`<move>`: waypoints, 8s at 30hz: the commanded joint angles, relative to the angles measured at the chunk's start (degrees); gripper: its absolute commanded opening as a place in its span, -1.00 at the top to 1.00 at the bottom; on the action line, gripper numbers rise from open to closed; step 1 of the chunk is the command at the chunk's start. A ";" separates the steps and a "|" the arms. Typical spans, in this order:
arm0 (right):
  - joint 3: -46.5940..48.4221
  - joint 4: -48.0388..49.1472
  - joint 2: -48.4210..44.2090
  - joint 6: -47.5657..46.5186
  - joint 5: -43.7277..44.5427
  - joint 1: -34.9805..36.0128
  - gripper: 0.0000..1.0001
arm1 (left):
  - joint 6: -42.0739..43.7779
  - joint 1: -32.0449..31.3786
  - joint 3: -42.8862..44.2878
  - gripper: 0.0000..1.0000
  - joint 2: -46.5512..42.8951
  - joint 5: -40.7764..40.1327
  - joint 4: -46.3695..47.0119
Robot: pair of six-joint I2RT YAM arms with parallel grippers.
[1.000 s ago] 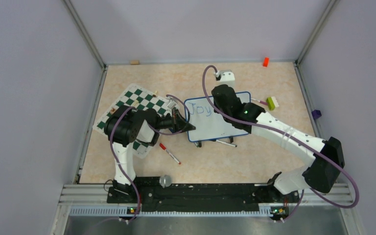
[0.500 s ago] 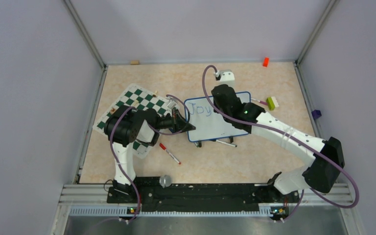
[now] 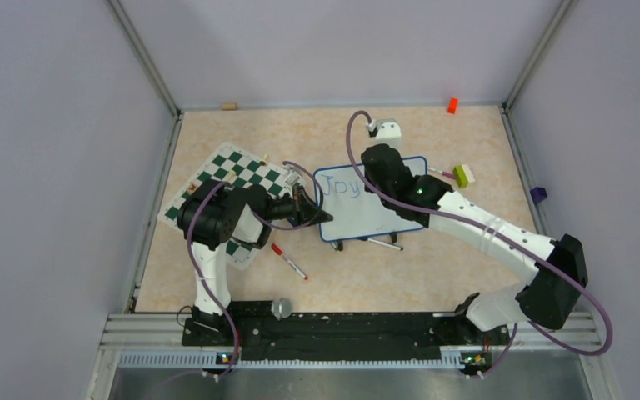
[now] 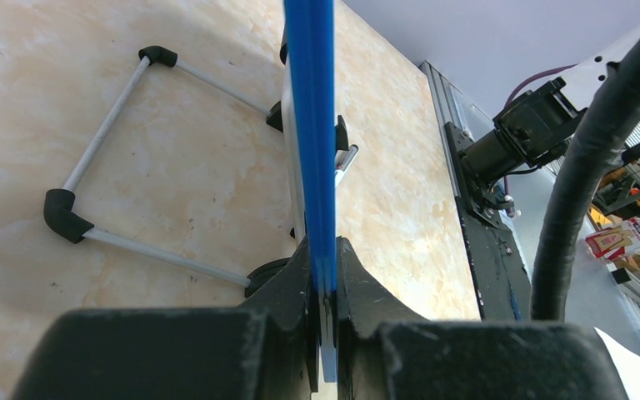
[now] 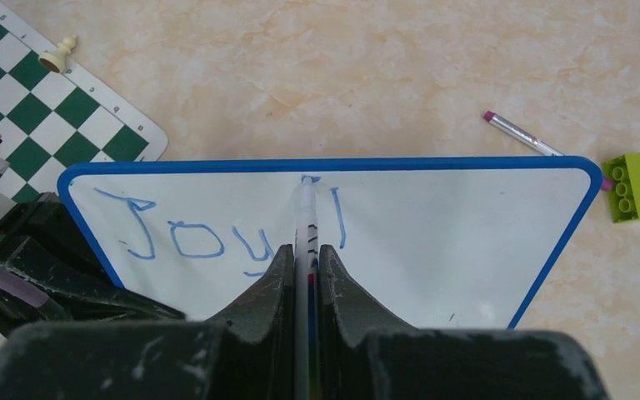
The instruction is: Write a sentence on the whiteboard
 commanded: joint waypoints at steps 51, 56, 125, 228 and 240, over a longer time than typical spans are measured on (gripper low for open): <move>-4.14 -1.28 -4.36 0.69 0.31 -2.86 1.00 | 4.84 -0.15 -0.60 1.00 -1.44 2.37 5.46; -7.88 -1.50 -6.63 2.03 -1.18 -2.86 1.00 | 4.84 -0.15 -0.64 1.00 -1.56 2.37 5.46; -3.38 -7.80 -11.17 0.54 -2.75 -4.70 1.00 | 4.64 0.02 -0.68 1.00 -1.60 1.92 5.46; -9.07 -1.17 -2.34 16.57 10.41 17.18 1.00 | 5.29 -0.06 -2.81 1.00 -2.45 0.09 5.46; -6.31 0.17 1.40 15.45 7.36 17.81 1.00 | 5.28 -0.07 -2.67 1.00 -2.49 0.27 5.46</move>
